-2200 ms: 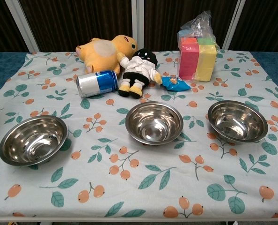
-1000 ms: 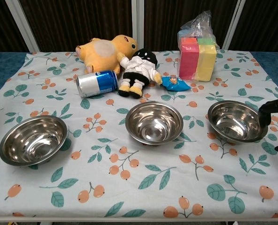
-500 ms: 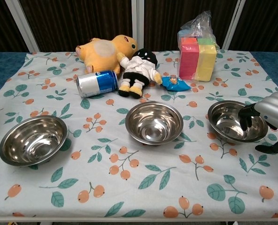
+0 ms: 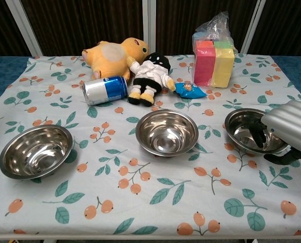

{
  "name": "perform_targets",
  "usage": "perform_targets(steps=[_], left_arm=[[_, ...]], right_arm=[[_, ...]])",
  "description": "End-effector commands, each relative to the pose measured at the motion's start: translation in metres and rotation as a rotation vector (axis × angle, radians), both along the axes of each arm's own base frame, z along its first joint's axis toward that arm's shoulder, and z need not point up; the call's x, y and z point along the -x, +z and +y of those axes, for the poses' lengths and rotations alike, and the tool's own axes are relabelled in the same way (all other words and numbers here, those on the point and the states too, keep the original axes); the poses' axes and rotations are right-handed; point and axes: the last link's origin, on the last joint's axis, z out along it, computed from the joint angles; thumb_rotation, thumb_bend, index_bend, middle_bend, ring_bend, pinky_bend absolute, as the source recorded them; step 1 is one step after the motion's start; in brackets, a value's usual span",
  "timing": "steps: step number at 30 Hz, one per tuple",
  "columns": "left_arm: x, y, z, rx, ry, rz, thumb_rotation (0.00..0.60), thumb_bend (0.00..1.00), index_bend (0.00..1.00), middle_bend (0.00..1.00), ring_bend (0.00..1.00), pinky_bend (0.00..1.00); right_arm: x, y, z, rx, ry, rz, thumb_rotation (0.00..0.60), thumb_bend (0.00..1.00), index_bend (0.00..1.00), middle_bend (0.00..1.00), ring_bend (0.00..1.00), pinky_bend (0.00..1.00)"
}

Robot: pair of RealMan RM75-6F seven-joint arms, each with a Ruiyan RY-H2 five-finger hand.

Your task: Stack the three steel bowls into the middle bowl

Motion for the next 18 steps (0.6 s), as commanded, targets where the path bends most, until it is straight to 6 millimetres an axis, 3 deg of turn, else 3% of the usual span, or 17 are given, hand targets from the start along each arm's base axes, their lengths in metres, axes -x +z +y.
perform_targets(steps=[1,11,18], left_arm=[[-0.0004,0.0002,0.0003,0.000,-0.001,-0.002,0.600,0.11,0.29,0.30,0.21,0.34],[-0.0021,0.0009,0.0009,0.000,-0.005,-0.002,0.600,0.11,0.29,0.30,0.21,0.34],[-0.0023,0.0011,0.0011,-0.001,-0.005,-0.003,0.600,0.11,0.29,0.30,0.21,0.34]], right_arm=[[0.0000,-0.0016,0.0007,-0.004,-0.002,0.001,0.600,0.22,0.59,0.52,0.65,0.66],[0.0006,-0.0043,0.0022,0.000,-0.008,-0.004,0.600,0.31,0.68,0.58,0.68,0.67],[-0.0019,-0.0017,0.0004,0.011,-0.002,-0.017,0.600,0.33,0.70,0.59,0.68,0.67]])
